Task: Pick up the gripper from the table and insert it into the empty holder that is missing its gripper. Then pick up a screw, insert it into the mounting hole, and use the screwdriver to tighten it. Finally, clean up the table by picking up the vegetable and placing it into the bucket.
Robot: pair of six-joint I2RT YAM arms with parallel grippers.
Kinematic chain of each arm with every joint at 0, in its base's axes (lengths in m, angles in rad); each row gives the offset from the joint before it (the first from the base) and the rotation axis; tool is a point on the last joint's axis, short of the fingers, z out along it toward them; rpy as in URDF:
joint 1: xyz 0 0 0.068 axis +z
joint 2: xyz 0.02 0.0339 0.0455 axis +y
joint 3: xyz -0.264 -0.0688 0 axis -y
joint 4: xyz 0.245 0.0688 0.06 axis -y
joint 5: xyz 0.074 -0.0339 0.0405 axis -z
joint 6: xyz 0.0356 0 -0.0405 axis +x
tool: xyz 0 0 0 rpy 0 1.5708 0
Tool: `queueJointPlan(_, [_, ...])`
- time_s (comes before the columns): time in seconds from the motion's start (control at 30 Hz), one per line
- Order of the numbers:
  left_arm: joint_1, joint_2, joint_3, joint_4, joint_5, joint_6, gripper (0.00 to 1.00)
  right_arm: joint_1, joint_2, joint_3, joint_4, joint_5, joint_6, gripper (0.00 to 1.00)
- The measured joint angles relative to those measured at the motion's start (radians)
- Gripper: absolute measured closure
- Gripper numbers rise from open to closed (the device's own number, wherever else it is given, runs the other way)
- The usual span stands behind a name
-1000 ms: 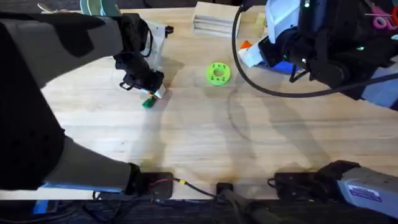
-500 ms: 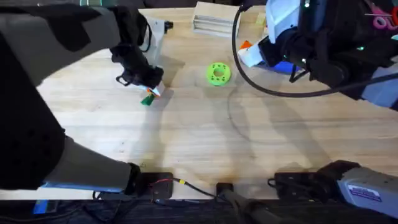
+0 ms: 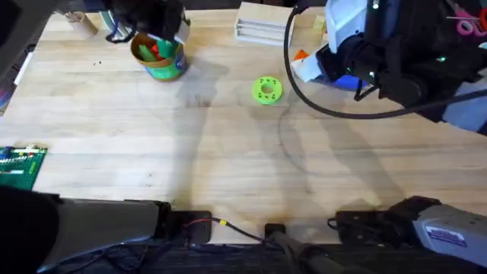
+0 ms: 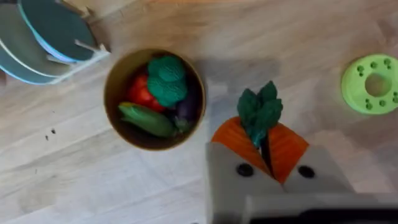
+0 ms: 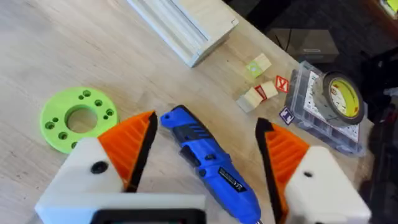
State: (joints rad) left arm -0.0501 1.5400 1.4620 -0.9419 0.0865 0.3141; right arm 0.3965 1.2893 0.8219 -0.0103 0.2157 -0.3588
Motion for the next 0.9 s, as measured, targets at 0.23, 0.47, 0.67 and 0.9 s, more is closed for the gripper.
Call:
queueJointPlan(0.23, [0.042,-0.018,0.007,0.107,0.000,-0.070,0.989,0.000,0.000,0.000,-0.009,0.000,0.000,0.010])
queueJointPlan(0.47, [0.087,-0.017,0.007,0.209,-0.009,-0.242,0.990,0.000,0.000,0.000,-0.028,0.000,0.000,0.010])
queueJointPlan(0.67, [0.113,-0.015,0.007,0.238,-0.086,-0.412,0.990,0.000,0.000,0.000,-0.028,0.000,0.000,0.010])
queueJointPlan(0.9, [0.116,0.042,0.007,0.243,-0.137,-0.493,0.990,0.000,0.000,0.000,-0.028,0.000,0.000,0.010])
